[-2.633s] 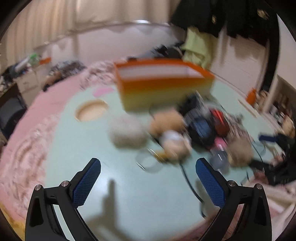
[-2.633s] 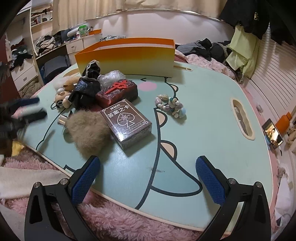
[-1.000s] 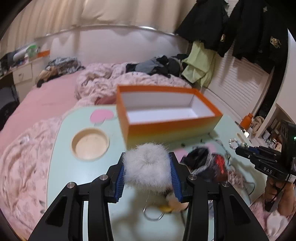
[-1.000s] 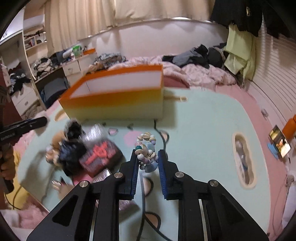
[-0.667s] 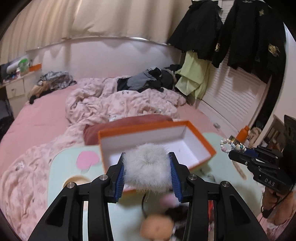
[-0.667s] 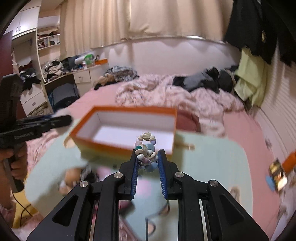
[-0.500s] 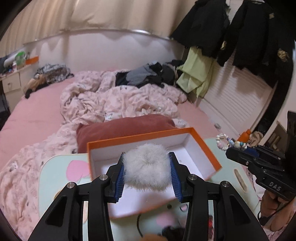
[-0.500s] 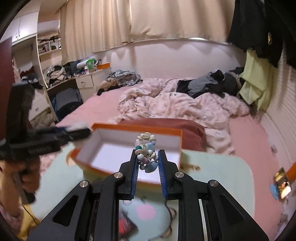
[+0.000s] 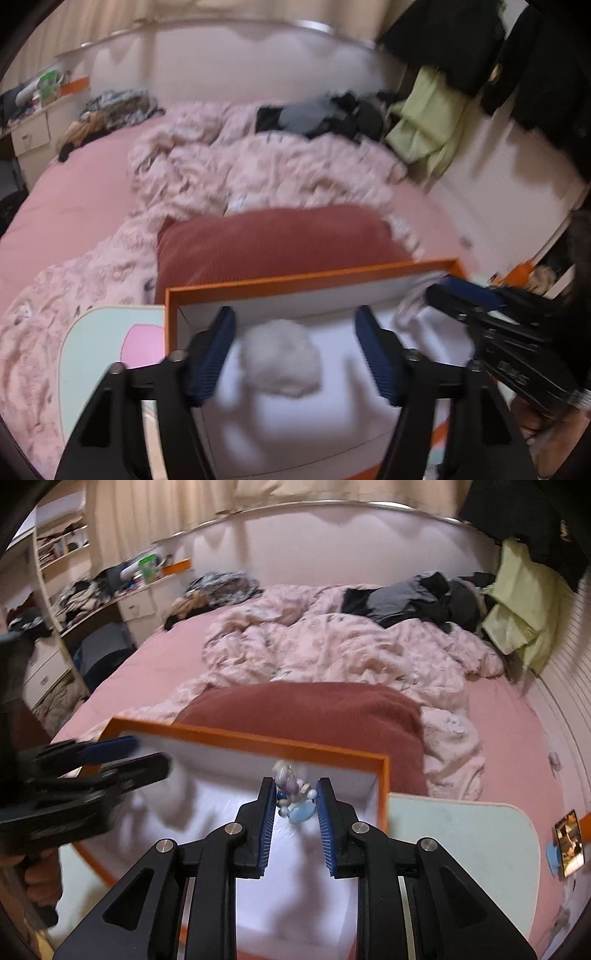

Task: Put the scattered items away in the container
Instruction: 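Carry the white pompom over the box and open the left gripper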

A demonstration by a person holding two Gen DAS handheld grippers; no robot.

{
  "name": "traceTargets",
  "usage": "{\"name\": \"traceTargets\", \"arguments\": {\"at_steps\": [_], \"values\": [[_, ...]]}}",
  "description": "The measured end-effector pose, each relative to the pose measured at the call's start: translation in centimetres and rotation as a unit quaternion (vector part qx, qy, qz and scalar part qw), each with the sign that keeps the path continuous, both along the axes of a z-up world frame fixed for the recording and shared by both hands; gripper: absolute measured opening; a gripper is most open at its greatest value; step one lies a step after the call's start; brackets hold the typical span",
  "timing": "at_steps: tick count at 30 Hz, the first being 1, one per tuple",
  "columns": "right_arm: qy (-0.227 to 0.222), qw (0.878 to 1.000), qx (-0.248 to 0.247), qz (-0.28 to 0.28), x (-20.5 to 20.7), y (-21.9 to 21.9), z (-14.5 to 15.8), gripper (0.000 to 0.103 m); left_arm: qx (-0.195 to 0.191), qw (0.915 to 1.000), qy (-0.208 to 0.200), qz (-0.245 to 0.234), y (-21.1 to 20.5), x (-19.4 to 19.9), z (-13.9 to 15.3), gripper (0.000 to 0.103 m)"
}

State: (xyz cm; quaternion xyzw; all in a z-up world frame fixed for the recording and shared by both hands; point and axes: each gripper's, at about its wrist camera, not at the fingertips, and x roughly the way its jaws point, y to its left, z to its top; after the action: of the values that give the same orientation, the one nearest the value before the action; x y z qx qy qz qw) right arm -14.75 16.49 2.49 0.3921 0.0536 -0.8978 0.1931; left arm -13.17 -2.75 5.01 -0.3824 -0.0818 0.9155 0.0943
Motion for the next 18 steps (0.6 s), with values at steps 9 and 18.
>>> {"name": "traceTargets", "arguments": {"at_steps": [9, 18], "values": [[0.045, 0.997, -0.057, 0.017, 6.1, 2.7, 3.6, 0.030, 0.024, 0.9988, 0.043, 0.000, -2.5, 7.3, 3.2, 0.086], [0.082, 0.995, -0.053, 0.027, 17.1, 5.8, 2.1, 0.066, 0.010, 0.9989, 0.028, -0.035, -1.4, 17.6, -1.9, 0.089]]}}
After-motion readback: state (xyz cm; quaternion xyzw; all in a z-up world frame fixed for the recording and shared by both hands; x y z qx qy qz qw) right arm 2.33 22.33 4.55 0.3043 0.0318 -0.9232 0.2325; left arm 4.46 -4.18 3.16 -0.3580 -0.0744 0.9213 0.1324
